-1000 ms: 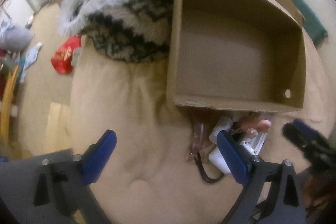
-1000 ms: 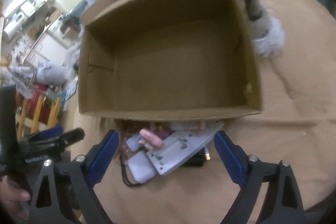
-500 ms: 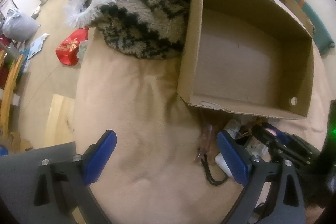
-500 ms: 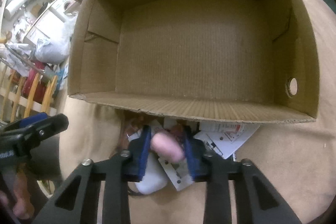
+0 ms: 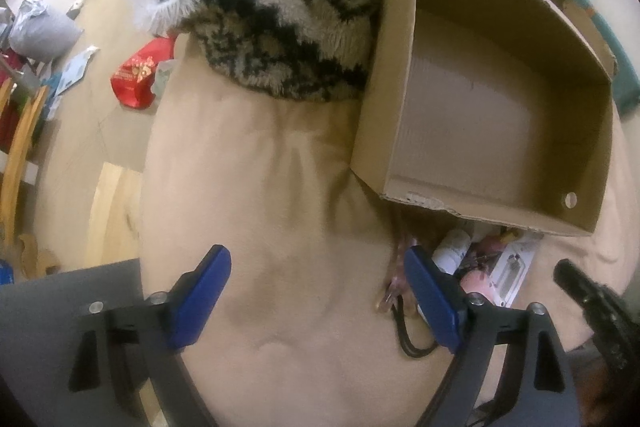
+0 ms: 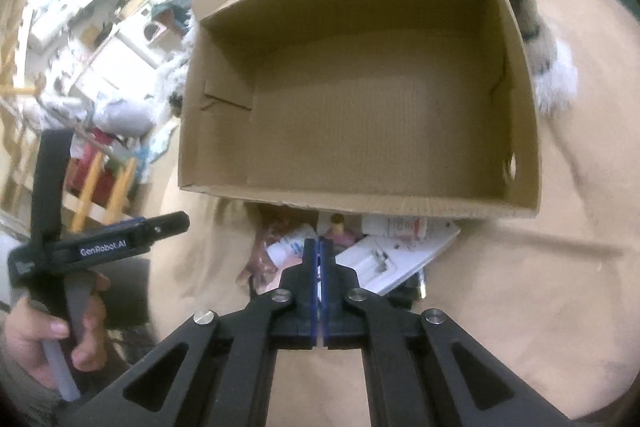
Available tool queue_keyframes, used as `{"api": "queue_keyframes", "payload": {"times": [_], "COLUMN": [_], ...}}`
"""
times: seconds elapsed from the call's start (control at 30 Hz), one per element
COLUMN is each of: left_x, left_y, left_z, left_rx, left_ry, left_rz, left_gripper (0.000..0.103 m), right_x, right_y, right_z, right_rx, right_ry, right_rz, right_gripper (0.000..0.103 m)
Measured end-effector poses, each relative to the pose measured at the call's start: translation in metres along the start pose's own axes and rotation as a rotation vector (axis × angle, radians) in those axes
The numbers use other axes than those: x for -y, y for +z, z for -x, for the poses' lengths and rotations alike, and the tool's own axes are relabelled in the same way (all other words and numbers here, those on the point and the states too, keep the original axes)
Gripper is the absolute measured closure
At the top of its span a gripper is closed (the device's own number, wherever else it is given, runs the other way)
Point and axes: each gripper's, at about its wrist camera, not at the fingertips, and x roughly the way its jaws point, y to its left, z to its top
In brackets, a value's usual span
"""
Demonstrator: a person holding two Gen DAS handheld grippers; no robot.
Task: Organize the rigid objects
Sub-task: 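Reach both grippers down toward the pile of items beside the box, then grasp the pink heart keychain with right gripper while left grasps pink comb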
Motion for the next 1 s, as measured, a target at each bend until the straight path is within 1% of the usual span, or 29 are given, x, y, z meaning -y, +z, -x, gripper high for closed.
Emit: {"api": "queue_keyframes", "payload": {"times": [0.1, 0.17, 0.23, 0.27, 0.3, 0.33, 0.4, 0.47, 0.5, 0.63, 0.77, 0.8, 0.83, 0.87, 1.0], "left_x": [0.001, -0.001, -0.004, -0.005, -0.006, -0.007, -0.007, -0.008, -0.009, -0.012, -0.013, -0.012, -0.013, -0.013, -0.012], "left_y": [0.001, 0.001, 0.001, 0.001, 0.001, 0.001, 0.002, 0.003, 0.003, 0.003, 0.002, 0.002, 0.001, 0.001, 0.000], "left_z": [0.001, 0.003, 0.004, 0.004, 0.004, 0.005, 0.006, 0.009, 0.011, 0.017, 0.019, 0.021, 0.022, 0.023, 0.023], "left_rx": [0.013, 0.023, 0.022, 0.022, 0.022, 0.023, 0.028, 0.035, 0.042, 0.059, 0.059, 0.060, 0.063, 0.067, 0.071], "left_ry": [0.018, 0.031, 0.031, 0.032, 0.034, 0.034, 0.033, 0.029, 0.028, 0.027, 0.022, 0.023, 0.023, 0.022, 0.022], "left_rz": [-0.006, -0.003, 0.009, 0.013, 0.020, 0.023, 0.030, 0.036, 0.040, 0.051, 0.050, 0.049, 0.049, 0.049, 0.045], "left_gripper": [0.016, 0.016, 0.016, 0.016, 0.016, 0.016, 0.016, 0.016, 0.016, 0.016, 0.016, 0.016, 0.016, 0.016, 0.016], "right_x": [0.009, 0.004, 0.000, -0.003, -0.005, -0.005, -0.002, -0.005, -0.009, -0.027, -0.047, -0.052, -0.057, -0.060, -0.066], "right_y": [-0.005, -0.008, -0.010, -0.011, -0.010, -0.012, -0.017, -0.024, -0.027, -0.026, -0.022, -0.022, -0.021, -0.020, -0.024], "right_z": [-0.011, -0.019, -0.026, -0.030, -0.035, -0.040, -0.055, -0.069, -0.073, -0.087, -0.099, -0.101, -0.102, -0.105, -0.103], "right_rx": [-0.044, -0.077, -0.107, -0.113, -0.118, -0.125, -0.172, -0.206, -0.202, -0.170, -0.142, -0.130, -0.118, -0.114, -0.100], "right_ry": [0.040, 0.041, 0.080, 0.097, 0.109, 0.120, 0.163, 0.141, 0.127, 0.008, -0.136, -0.159, -0.182, -0.194, -0.187], "right_rz": [-0.073, -0.087, -0.104, -0.120, -0.150, -0.199, -0.338, -0.436, -0.459, -0.483, -0.443, -0.440, -0.430, -0.414, -0.378], "right_gripper": [0.098, 0.087, 0.066, 0.059, 0.045, 0.041, 0.041, 0.041, 0.041, 0.041, 0.041, 0.045, 0.060, 0.064, 0.064]}}
